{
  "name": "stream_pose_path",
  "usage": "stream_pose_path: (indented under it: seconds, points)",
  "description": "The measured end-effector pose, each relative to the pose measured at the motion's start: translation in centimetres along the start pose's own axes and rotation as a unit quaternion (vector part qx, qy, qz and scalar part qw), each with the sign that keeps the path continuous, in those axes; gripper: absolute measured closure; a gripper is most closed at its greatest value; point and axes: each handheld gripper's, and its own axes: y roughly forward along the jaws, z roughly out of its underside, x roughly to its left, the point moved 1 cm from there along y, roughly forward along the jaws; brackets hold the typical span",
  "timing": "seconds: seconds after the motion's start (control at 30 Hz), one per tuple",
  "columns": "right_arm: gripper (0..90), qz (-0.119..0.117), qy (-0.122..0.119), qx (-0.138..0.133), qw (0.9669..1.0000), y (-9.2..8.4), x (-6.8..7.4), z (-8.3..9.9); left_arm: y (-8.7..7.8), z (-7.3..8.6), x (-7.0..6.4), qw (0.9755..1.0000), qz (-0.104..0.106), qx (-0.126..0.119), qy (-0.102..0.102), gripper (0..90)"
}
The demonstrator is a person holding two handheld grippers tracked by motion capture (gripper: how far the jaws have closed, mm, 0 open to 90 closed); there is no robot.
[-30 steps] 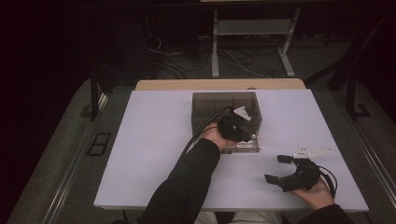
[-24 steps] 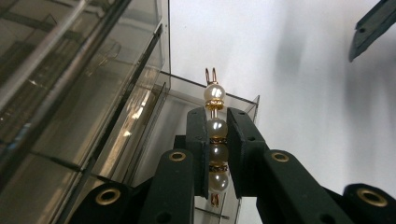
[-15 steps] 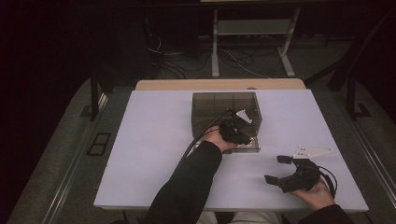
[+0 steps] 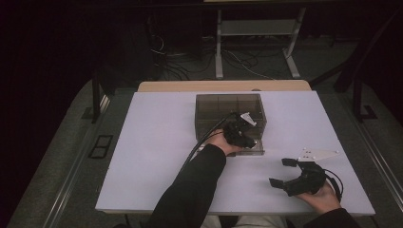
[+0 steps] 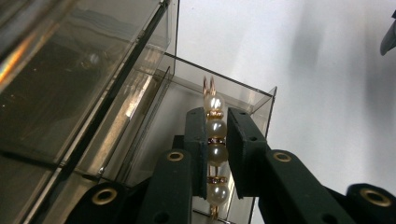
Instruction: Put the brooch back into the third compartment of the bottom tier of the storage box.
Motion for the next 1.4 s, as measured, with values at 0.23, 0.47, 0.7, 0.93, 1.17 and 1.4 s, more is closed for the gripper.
stream_pose_path:
  seconds: [0.23, 0.47, 0.7, 0.93, 1.17, 1.4]
  points:
    - [0.4, -0.001, 0.002, -0.001, 1.0, 0.0, 0.0, 0.0, -0.9, -0.2, -0.2, 0.9999, 0.014, -0.01, -0.001, 66.5]
    - [0.4, 0.001, 0.002, -0.002, 1.0, 0.0, 0.0, 0.0, -2.3, -0.5, -0.8, 0.9991, 0.024, -0.032, 0.014, 56.2]
    - [0.4, 0.002, 0.002, -0.002, 1.0, 0.0, 0.0, 0.0, -3.7, -0.7, -1.5, 0.9977, 0.039, -0.056, 0.004, 47.2]
    - [0.4, 0.003, 0.002, -0.003, 1.0, 0.0, 0.0, 0.0, -4.9, -0.6, -2.0, 0.9967, 0.046, -0.068, 0.003, 39.5]
    - [0.3, 0.004, 0.002, -0.004, 1.0, -0.1, 0.0, 0.0, -5.8, -0.4, -2.3, 0.9955, 0.058, -0.075, -0.004, 29.5]
    - [0.3, 0.004, 0.003, -0.004, 1.0, -0.1, 0.0, 0.0, -7.0, -0.2, -2.8, 0.9949, 0.057, -0.082, -0.009, 16.7]
